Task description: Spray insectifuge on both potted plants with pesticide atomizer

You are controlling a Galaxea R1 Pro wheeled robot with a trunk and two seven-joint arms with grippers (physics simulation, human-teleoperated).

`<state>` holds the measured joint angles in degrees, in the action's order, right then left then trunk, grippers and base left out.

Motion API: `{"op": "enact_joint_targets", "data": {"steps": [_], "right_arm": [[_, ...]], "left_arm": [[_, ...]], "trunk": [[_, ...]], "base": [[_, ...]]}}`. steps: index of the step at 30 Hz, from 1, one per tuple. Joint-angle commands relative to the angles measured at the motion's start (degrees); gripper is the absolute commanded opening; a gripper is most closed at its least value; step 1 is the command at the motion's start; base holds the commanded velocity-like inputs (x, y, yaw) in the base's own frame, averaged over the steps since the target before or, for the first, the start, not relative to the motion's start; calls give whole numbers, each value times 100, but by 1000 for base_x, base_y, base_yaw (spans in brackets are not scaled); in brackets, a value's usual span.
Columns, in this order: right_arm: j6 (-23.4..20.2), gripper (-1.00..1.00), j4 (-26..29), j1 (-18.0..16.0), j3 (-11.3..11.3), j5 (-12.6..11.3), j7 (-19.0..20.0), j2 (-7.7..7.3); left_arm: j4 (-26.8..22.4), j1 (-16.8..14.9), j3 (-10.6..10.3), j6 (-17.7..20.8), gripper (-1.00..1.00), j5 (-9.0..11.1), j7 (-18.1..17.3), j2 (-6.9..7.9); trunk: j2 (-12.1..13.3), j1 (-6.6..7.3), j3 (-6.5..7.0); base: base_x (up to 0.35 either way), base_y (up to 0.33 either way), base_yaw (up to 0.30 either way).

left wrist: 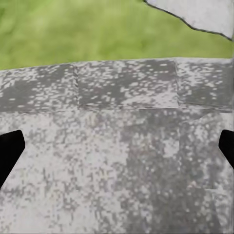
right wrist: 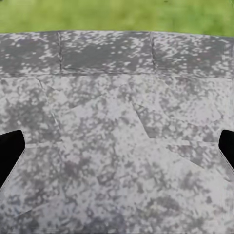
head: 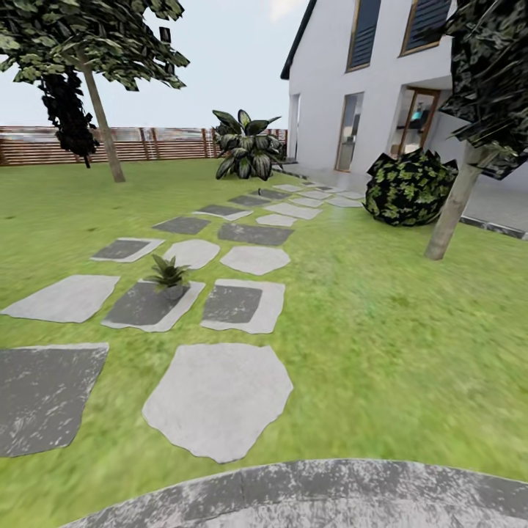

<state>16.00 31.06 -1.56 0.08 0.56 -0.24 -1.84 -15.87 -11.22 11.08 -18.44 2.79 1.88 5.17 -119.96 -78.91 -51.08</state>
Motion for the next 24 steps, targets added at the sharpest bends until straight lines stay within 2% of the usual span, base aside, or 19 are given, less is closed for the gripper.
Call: {"op": "enact_joint_targets", "data": {"steps": [1, 15, 24], "right_arm": [[17, 100, -3, -3, 1, 6, -2, -1], [17, 100, 9, -3, 6, 6, 5, -5], [12, 100, 2, -3, 14, 13, 8, -119]], "left_arm": [[5, -3, -20, -20, 100, 29, 14, 1], [13, -3, -19, -20, 100, 29, 14, 1], [13, -3, -19, -20, 100, 36, 14, 1]], "trunk": [[-2, -3, -9], [-2, -3, -73], [-2, -3, -73]], "base": [[339, 0, 1], [339, 0, 0], [339, 0, 0]]}}
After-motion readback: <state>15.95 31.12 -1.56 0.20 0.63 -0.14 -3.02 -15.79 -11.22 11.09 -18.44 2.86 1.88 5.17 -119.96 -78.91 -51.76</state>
